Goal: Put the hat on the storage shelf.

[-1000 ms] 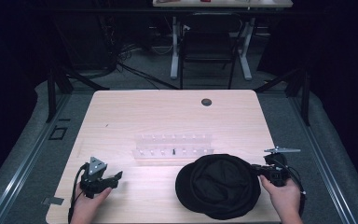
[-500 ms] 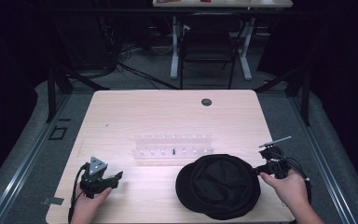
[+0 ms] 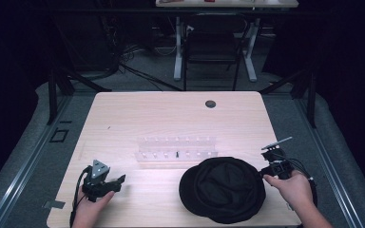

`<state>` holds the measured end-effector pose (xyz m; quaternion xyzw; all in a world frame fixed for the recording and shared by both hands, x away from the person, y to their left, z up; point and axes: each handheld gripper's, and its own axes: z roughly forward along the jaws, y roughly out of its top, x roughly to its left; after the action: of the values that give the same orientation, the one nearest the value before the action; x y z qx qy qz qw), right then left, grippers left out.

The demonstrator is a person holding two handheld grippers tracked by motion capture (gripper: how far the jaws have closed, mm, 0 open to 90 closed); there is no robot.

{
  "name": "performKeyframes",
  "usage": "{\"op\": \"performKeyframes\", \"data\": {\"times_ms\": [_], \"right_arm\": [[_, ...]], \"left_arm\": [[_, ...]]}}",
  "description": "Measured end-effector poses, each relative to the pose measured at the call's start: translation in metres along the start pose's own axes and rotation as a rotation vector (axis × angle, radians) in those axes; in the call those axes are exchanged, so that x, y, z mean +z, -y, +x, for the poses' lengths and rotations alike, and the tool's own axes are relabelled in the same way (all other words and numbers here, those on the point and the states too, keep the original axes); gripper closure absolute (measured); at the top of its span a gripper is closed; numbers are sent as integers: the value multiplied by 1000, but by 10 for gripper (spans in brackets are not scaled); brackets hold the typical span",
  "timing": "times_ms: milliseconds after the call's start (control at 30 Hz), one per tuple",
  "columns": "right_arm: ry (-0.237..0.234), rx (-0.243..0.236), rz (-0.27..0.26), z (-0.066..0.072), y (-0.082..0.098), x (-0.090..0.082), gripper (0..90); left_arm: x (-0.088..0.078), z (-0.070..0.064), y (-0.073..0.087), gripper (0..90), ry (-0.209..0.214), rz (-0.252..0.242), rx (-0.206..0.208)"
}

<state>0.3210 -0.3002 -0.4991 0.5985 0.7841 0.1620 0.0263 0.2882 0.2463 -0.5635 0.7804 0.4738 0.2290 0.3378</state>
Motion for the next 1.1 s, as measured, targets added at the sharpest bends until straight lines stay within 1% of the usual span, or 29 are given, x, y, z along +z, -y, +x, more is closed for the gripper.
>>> {"op": "performKeyframes", "data": {"times_ms": [33,67,100,133,167,200,300,333,367,400,467,500,600,633,667,700,733,833,867,900,967,1000,1033,1100], "right_arm": [[-4,9,-3,-1,0,0,668],[4,12,-6,-1,0,0,661],[-2,26,-15,-1,0,1,646],[-2,19,8,-1,0,0,632],[-2,19,8,-1,0,0,632],[-1,23,20,-1,-1,1,615],[23,11,25,1,-2,2,573],[36,12,26,1,-2,2,559],[41,22,13,2,-2,3,553],[42,6,29,1,-3,2,550],[47,-2,35,1,-3,3,558],[45,-5,43,1,-3,4,589],[23,6,40,0,-3,5,693],[8,12,39,0,-3,6,717],[-12,14,53,-1,-3,7,735],[-26,17,64,-1,-3,8,741],[-28,22,72,-2,-3,10,741],[-51,43,79,-6,-3,11,734],[-71,44,85,-8,-4,11,734],[-73,50,88,-9,-4,11,735],[-92,53,109,-13,-4,12,743],[-108,89,75,-12,-2,16,754],[-109,76,97,-13,-3,15,760],[-105,76,103,-12,-3,17,795]], "left_arm": [[0,0,0,315,0,2,1],[0,0,0,315,1,3,3],[0,0,0,315,0,5,5],[1,0,0,316,2,5,6],[1,0,0,315,2,5,6],[1,-1,0,315,2,6,6],[1,-1,0,315,2,8,7],[1,-1,0,315,2,8,7],[1,-1,0,315,2,8,7],[1,-1,0,315,1,9,8],[1,0,0,316,-1,8,7],[1,0,0,315,-2,7,7],[1,0,0,315,-3,8,6],[1,0,0,315,-3,8,6],[1,0,0,315,-2,10,6],[1,0,0,315,-2,10,6],[1,0,0,315,-2,11,7],[1,0,0,315,-2,11,7],[1,0,0,315,-2,11,6],[1,0,0,315,-1,12,6],[1,0,0,315,-1,12,5],[1,0,0,315,-2,12,6],[1,0,0,315,-2,12,6],[2,0,0,315,-3,13,8]]}}
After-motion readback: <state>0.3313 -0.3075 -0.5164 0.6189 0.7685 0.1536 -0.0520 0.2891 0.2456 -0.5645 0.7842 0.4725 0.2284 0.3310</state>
